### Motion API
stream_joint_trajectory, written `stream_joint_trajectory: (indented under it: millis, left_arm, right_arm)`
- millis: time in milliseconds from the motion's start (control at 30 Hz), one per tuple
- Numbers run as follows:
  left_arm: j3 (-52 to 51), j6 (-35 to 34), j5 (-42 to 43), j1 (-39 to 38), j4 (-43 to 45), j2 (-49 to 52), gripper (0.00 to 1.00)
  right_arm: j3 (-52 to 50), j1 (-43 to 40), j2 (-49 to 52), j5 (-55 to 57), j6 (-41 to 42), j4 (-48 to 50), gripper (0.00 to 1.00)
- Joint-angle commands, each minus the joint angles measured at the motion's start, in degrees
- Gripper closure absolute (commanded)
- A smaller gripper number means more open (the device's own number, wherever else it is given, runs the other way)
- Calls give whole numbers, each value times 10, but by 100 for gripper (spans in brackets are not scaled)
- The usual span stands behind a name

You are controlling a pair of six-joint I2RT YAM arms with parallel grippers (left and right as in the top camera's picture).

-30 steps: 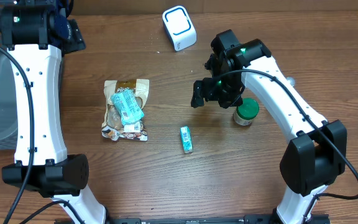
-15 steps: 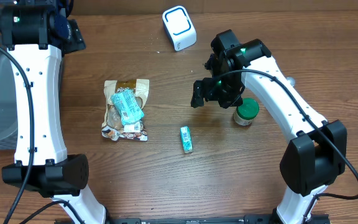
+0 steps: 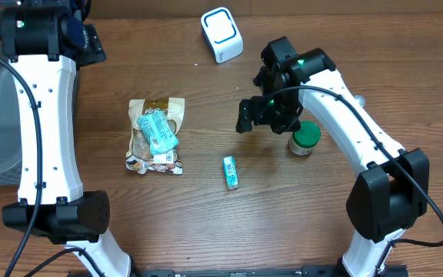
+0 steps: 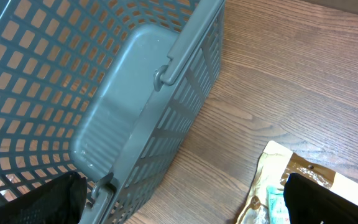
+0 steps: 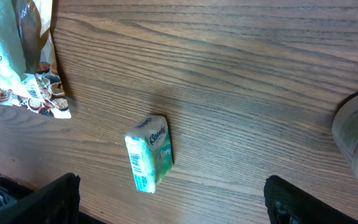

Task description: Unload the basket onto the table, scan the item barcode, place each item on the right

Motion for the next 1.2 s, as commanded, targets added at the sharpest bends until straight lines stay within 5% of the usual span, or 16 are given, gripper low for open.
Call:
stream_joint_trajectory:
  millis: [0, 233, 1167]
  left_arm:
    - [11, 10, 2, -1, 2, -3, 1]
    - [11, 10, 2, -1, 1, -3, 0]
    - [11, 10, 2, -1, 1, -3, 1]
  right_arm:
    - [-2, 0, -2, 4, -2, 3, 8]
    - [-2, 0, -2, 4, -2, -3, 0]
    - [-2, 0, -2, 4, -2, 43, 0]
